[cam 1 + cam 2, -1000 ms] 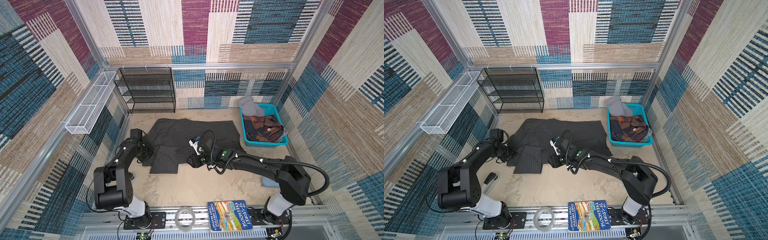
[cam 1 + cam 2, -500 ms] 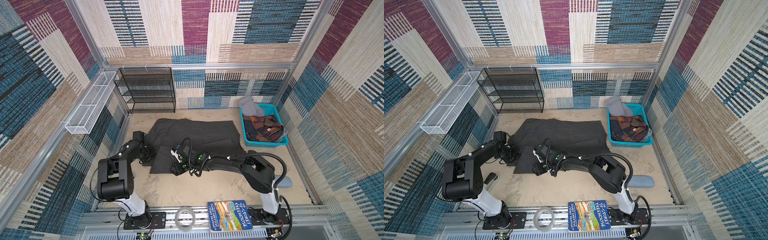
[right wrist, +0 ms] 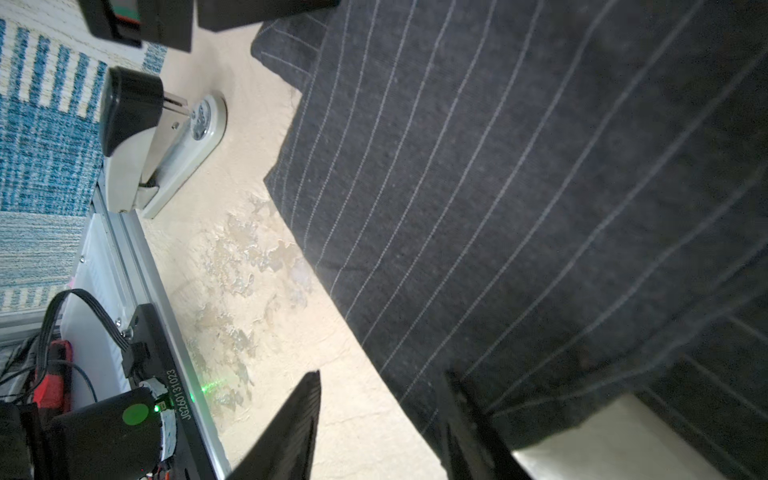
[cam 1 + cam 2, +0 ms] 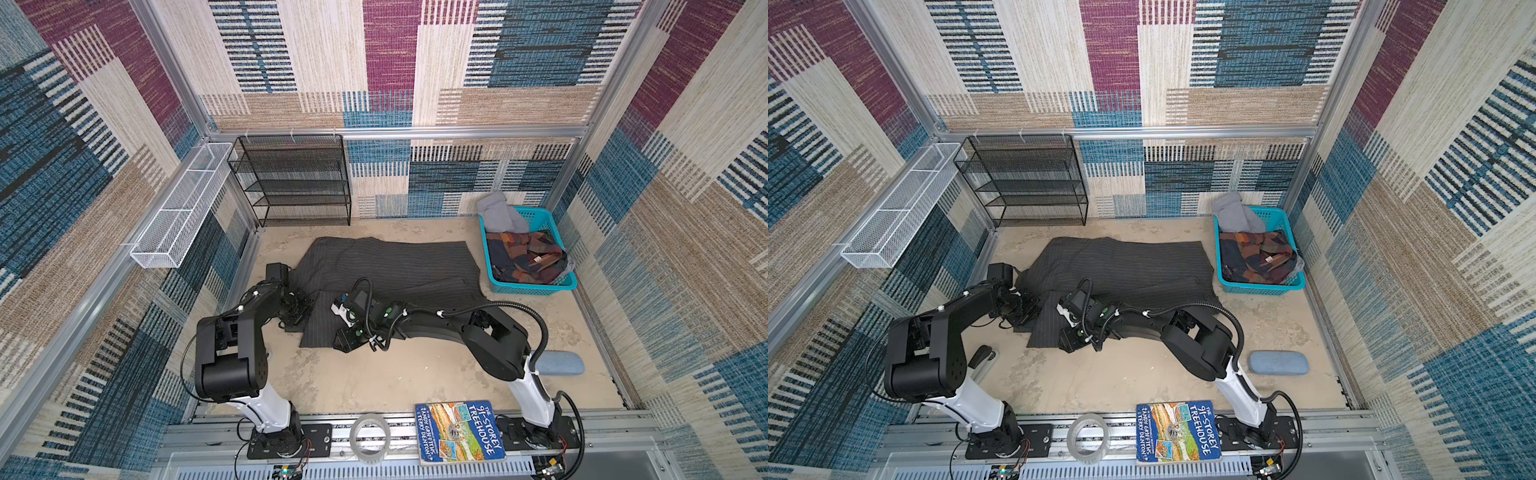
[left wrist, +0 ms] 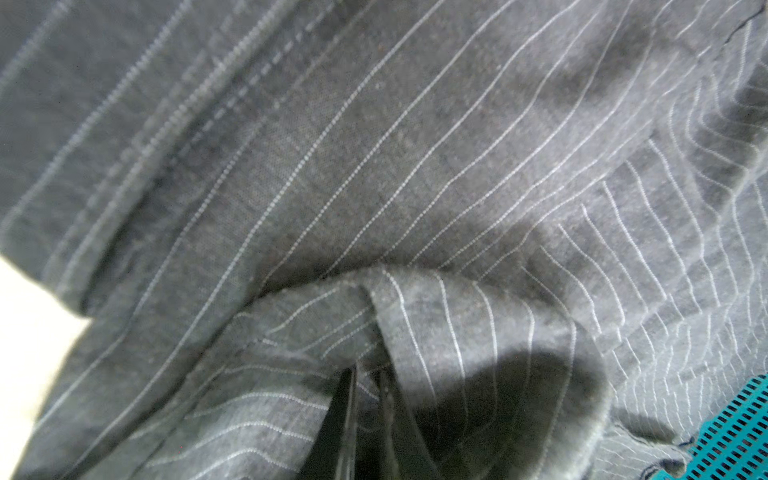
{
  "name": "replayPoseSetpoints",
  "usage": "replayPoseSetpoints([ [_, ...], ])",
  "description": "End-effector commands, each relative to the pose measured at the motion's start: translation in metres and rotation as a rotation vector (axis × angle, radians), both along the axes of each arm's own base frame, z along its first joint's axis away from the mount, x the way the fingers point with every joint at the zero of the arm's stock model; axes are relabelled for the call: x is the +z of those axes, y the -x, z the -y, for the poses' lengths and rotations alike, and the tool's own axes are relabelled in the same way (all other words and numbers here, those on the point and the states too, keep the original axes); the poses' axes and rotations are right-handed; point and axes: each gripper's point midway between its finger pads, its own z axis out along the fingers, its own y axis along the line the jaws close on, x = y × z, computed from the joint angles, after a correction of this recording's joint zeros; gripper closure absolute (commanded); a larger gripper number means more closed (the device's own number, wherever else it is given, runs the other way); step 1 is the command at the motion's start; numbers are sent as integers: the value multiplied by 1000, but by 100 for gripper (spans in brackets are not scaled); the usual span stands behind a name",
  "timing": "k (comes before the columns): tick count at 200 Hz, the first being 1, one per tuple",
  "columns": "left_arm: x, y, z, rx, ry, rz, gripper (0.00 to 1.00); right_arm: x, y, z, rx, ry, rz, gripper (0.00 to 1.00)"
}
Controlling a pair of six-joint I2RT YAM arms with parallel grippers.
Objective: Fold and stack the long sleeve shirts
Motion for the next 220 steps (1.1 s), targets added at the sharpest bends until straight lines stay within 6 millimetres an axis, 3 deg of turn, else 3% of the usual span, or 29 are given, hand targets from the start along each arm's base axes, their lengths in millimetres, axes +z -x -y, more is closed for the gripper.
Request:
replayPoseSetpoints([
  [1,2,-1,1,3,8,9,84,-4,-5,7,0,69,63,45],
  [76,3,-3,3,0,23,18,85,-41,-15,20,25,258,191,44],
  [94,-1,-3,4,-1,25,10,85,-50,-18,25,18,292,206,53],
  [124,-5,-4,3,5,24,0,85,-49,-26,32,-13,328,246,83],
  [140,-5,-4,2,6,22,1,85,-37,-28,31,-16,313,262,94],
  [159,-4,-5,1,9,18,6,86,-11,-22,24,11,243,258,99],
  [199,-2,-7,-3,8,-11,10,86,60,10,5,147,31,202,100],
  [220,-2,-6,-4,12,-16,14,86,88,22,3,207,-41,186,100],
])
